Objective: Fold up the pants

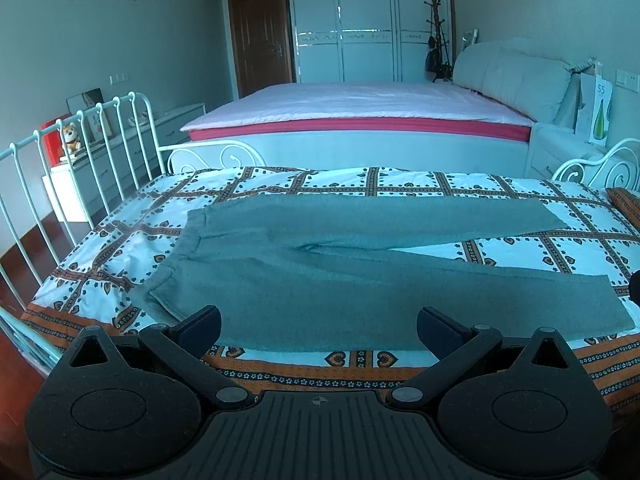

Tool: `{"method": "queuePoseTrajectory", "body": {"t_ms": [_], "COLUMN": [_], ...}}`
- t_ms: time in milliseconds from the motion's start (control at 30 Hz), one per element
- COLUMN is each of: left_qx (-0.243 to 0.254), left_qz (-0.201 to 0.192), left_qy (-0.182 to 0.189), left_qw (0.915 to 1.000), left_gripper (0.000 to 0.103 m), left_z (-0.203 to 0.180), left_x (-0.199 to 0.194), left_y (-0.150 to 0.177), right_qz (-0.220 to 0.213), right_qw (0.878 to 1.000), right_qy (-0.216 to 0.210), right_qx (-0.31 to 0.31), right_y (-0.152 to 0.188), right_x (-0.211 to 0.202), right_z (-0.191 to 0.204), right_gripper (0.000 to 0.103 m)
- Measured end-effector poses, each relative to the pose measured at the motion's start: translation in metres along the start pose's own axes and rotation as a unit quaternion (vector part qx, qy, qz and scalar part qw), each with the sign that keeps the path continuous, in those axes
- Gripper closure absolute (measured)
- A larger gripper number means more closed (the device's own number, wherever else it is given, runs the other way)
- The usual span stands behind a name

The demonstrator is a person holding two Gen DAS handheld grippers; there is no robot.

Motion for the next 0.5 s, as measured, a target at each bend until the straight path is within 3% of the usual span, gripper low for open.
{"method": "queuePoseTrajectory", "body": {"t_ms": [500], "left_qx": [0.001], "left_qz": [0.003], "left_qy": [-0.002], "left_qw": [1.0], "left_gripper": [0.0], "left_z": [0.0006], "left_x": [0.0009], "left_y": [0.0029], "right_qz": [0.007], "right_qw": [1.0], "right_qy": [-0.002], "right_qx": [0.0], "right_y": [0.0034], "right_x": [0.0023], "right_z": [0.0014], "right_gripper": [0.006]}}
Point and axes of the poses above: each gripper's, at about its wrist camera, not at the fingertips, and x roughly the way its jaws point, z to its left, y to its underside, the point moved 6 cm from there along x, roughly the way its jaws point, and after that the axes turned 4 degrees about z, right-handed, at the moved point
